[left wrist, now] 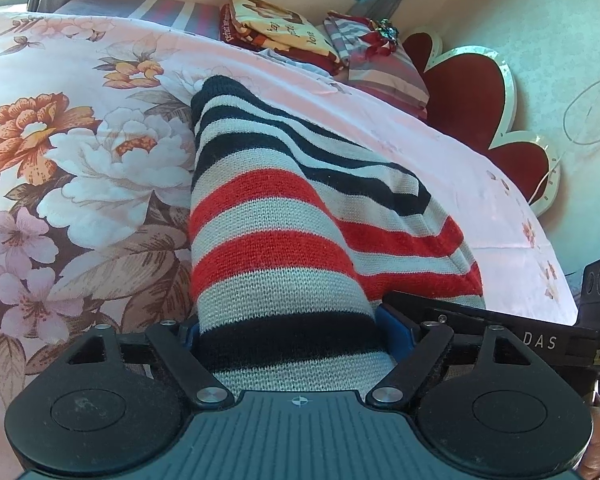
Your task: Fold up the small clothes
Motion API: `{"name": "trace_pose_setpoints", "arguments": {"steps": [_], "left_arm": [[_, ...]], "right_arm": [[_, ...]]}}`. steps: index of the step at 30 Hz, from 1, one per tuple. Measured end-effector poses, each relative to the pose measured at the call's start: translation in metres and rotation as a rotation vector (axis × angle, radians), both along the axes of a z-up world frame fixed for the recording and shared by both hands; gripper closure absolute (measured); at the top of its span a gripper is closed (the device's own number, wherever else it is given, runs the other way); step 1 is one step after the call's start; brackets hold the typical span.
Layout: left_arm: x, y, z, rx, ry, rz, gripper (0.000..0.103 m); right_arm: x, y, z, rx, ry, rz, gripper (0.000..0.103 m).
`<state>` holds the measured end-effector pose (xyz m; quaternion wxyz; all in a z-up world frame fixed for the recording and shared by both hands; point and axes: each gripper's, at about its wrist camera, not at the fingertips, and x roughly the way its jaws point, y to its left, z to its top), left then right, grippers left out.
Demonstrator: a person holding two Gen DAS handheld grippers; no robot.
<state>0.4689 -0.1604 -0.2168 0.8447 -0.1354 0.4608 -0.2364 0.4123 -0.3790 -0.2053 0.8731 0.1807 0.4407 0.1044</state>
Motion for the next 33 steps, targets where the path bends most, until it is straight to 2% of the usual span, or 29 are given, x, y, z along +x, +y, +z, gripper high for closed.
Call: {"name": "trace_pose_setpoints", "arguments": {"steps": [3, 8, 12, 13, 15, 17, 19, 22, 24, 25, 27, 29, 33], "left_arm": [[-0.003, -0.002, 0.003, 0.007, -0.015, 0.001, 0.030], [-0.004, 0.000, 0.009, 0.011, -0.029, 0.002, 0.037], [-0.006, -0.003, 0.014, 0.037, -0.049, -0.010, 0.038], [-0.006, -0.003, 0.014, 0.038, -0.047, -0.008, 0.038], [-0.005, -0.003, 0.014, 0.041, -0.046, -0.015, 0.038], [-0.004, -0.001, 0.012, 0.033, -0.039, -0.021, 0.038], [-0.002, 0.003, 0.009, 0.020, -0.027, -0.026, 0.038], [-0.001, 0.006, 0.004, -0.009, -0.011, -0.017, 0.038], [-0.002, 0.006, 0.003, -0.008, -0.014, -0.011, 0.038], [-0.003, 0.005, 0.003, -0.008, -0.017, -0.009, 0.038], [-0.005, 0.004, 0.003, -0.008, -0.019, -0.002, 0.038], [-0.008, 0.002, 0.006, 0.001, -0.037, 0.003, 0.041], [-0.013, 0.004, 0.013, -0.010, -0.050, 0.028, 0.047]], "right_arm": [[-0.005, -0.001, 0.002, 0.011, -0.008, -0.004, 0.027], [-0.011, -0.002, 0.011, 0.013, -0.030, -0.022, 0.051], [-0.014, -0.003, 0.015, 0.013, -0.035, -0.022, 0.055], [-0.013, -0.003, 0.014, 0.008, -0.030, -0.021, 0.055], [-0.009, -0.006, 0.012, 0.002, -0.010, -0.030, 0.044], [-0.006, -0.008, 0.009, -0.028, 0.010, -0.045, 0.024], [-0.008, -0.009, 0.007, -0.035, 0.006, -0.041, 0.019], [-0.005, -0.017, 0.000, 0.045, 0.039, -0.028, 0.019], [-0.002, -0.013, 0.000, 0.050, 0.034, 0.005, 0.026], [0.000, -0.012, -0.001, 0.090, 0.034, 0.026, 0.039], [0.002, -0.011, -0.002, 0.109, 0.032, 0.014, 0.041], [0.000, -0.012, -0.001, 0.126, 0.019, 0.010, 0.053], [-0.006, -0.011, 0.007, 0.127, -0.014, 0.003, 0.059]]}}
